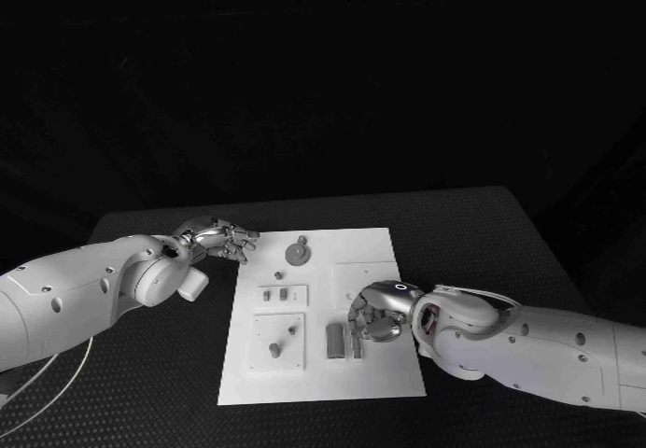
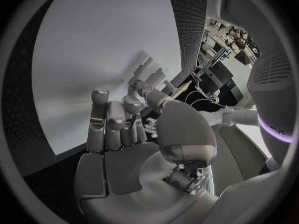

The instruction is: Assemble the parts on the task board

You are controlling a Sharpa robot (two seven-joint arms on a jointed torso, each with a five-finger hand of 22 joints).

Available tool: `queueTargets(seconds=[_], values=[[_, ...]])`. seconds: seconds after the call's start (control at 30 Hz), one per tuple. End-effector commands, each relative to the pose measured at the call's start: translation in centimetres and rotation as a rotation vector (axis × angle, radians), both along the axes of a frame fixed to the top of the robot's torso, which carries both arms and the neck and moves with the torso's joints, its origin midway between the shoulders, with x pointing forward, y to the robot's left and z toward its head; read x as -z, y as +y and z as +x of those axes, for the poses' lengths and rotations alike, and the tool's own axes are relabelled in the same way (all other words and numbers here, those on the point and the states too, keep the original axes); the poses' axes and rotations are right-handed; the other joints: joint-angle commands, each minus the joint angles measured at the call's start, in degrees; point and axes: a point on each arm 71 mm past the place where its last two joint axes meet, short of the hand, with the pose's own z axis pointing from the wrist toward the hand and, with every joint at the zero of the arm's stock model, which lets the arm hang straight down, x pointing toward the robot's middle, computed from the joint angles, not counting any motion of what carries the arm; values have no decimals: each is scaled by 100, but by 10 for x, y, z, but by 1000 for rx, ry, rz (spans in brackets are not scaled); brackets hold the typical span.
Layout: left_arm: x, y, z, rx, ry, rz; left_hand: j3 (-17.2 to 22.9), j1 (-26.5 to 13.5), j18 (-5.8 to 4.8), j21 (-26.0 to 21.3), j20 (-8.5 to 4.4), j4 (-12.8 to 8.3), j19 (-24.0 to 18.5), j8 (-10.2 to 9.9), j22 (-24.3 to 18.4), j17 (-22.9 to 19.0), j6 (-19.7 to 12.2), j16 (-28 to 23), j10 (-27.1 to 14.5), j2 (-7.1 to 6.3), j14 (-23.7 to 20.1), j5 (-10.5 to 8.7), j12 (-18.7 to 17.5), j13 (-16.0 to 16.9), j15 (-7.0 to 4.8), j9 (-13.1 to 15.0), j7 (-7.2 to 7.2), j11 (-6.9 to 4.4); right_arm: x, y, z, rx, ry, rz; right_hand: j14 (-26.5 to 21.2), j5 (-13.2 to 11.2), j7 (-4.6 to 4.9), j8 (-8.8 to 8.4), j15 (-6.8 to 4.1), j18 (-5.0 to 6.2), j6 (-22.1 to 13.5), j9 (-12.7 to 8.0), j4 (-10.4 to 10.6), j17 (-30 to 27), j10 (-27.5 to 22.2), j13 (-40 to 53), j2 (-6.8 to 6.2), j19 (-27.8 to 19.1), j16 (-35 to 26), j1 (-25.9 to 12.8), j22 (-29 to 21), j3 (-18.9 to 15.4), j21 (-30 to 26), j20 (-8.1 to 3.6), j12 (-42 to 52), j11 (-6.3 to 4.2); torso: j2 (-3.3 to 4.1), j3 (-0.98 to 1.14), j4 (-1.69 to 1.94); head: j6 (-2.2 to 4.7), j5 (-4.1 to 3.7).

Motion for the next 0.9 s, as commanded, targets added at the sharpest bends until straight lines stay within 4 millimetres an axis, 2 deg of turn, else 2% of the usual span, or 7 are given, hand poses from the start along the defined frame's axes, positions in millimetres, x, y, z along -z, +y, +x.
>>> queueTargets(seconds=[0.03,0.57,0.9], values=[[-1,-2,0,17,1,-5,-5,-20,69,-24,20,28,-39,24,2,7,-32,-21,-38,53,-24,-20,7,10,2,-6,-3,-14,6,0,-5,-60,-77,-85,40,12,46,36,-30,125,88,12,-46,28,29,9,-7,34,42,53,101,7,39,-2,36,-33,2,3,2,-9,0],[0,-2,-1,21,3,-3,-8,-21,69,-24,20,25,-40,24,2,8,-35,-22,-40,52,-25,-20,7,10,3,-7,-2,-14,8,1,-7,-101,-118,-77,95,12,40,57,-34,125,113,27,-37,87,61,8,-26,63,69,103,99,29,51,-10,43,-39,2,4,-4,-12,-1],[0,-2,0,21,0,-3,-9,-20,69,-24,21,23,-41,23,2,9,-37,-24,-42,53,-26,-20,6,10,3,-7,-1,-13,3,-5,-5,-39,-130,10,88,12,41,56,-37,125,104,32,13,51,73,0,-55,78,57,73,92,22,49,-8,35,-38,0,1,-2,-5,-11]])
